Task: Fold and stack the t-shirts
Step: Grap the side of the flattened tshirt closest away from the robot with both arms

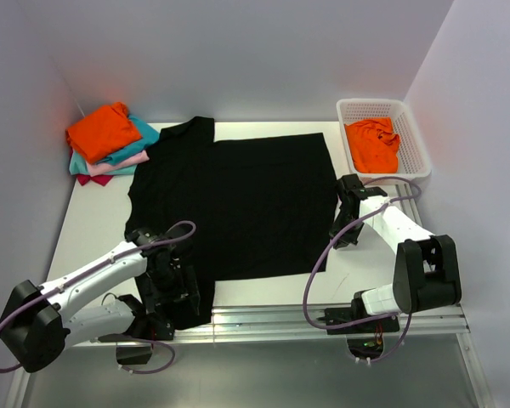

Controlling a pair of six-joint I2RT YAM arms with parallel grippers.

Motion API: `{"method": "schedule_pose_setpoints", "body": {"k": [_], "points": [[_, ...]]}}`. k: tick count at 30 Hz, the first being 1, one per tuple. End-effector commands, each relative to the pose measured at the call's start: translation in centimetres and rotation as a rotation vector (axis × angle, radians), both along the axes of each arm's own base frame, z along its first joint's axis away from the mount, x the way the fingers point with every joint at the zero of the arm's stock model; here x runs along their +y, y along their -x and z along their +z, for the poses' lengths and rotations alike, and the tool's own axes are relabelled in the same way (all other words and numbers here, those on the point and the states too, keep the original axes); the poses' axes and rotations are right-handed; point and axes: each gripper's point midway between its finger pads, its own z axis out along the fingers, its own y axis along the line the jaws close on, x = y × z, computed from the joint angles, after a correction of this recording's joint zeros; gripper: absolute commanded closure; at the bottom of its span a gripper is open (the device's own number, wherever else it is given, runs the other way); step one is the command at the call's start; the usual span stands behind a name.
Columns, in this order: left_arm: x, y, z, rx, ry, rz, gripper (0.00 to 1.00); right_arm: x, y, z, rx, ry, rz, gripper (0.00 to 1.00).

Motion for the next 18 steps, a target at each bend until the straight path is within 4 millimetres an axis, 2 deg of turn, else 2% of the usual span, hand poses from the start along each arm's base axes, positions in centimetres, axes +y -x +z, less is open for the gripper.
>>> {"method": "schedule_pose_setpoints", "body": {"k": [1,5,6,9,10,12,13,15,18], "points": [[0.1,-0.4,-0.9,-0.021,-0.075,0.092,0.12,0.2,-1.2,0.7,-0.046,-0.02,0.006,1.0],[0.6,-1.7,-2.1,-0.072,-0.176,0.138,0.14,0.0,-1.1,0.7,-0.042,-0.016,0.027,1.0],[1.3,-1.7,-2.9,-0.082,-0.223,0.151,0.15,0.0,-1.2,0.8,-0.042,-0.014,0.031,1.0],[1.8,-2.0,-4.6,-0.112,-0.253,0.22,0.18,-0.3,-1.2,1.2,-0.044,-0.005,0.041,1.0],[2.0,-2.6,-5.1,-0.149,-0.262,0.238,0.21,-0.4,-1.4,1.4,-0.049,0.001,0.043,1.0],[2.0,-3.0,-5.6,-0.175,-0.264,0.299,0.24,-0.5,-1.4,1.8,-0.05,0.007,0.052,1.0],[1.8,-3.4,-5.7,-0.2,-0.254,0.316,0.3,-0.5,-1.4,1.9,-0.05,0.006,0.053,1.0],[1.5,-3.8,-6.1,-0.22,-0.243,0.357,0.36,-0.2,-1.5,1.9,-0.053,-0.01,0.055,1.0],[1.6,-3.7,-6.6,-0.216,-0.251,0.38,0.55,-0.1,-1.5,2.0,-0.049,-0.017,0.056,1.0]]}}
